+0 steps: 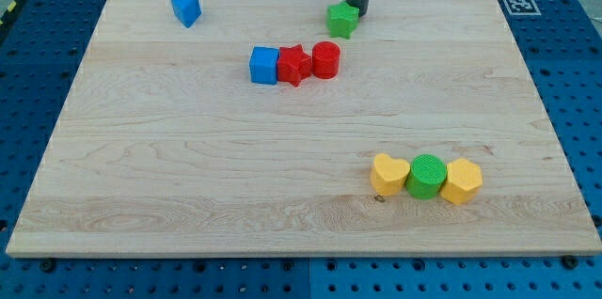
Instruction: Slide the green star up a bit
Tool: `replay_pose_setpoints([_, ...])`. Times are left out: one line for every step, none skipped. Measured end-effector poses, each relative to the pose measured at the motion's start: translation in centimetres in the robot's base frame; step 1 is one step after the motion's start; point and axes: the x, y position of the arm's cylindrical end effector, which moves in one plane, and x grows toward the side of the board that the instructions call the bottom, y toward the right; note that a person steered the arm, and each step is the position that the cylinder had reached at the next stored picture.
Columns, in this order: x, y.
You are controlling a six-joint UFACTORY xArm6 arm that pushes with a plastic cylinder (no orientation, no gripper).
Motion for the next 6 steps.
replay_pose_setpoints([0.8, 5.6])
replay_pose_setpoints([4.9, 7.2])
replay_pose_setpoints([5.9, 3.5])
replay_pose_setpoints([5.8, -3.2])
replay_pose_setpoints([5.4, -4.3])
replay_pose_setpoints([5.4, -4.3])
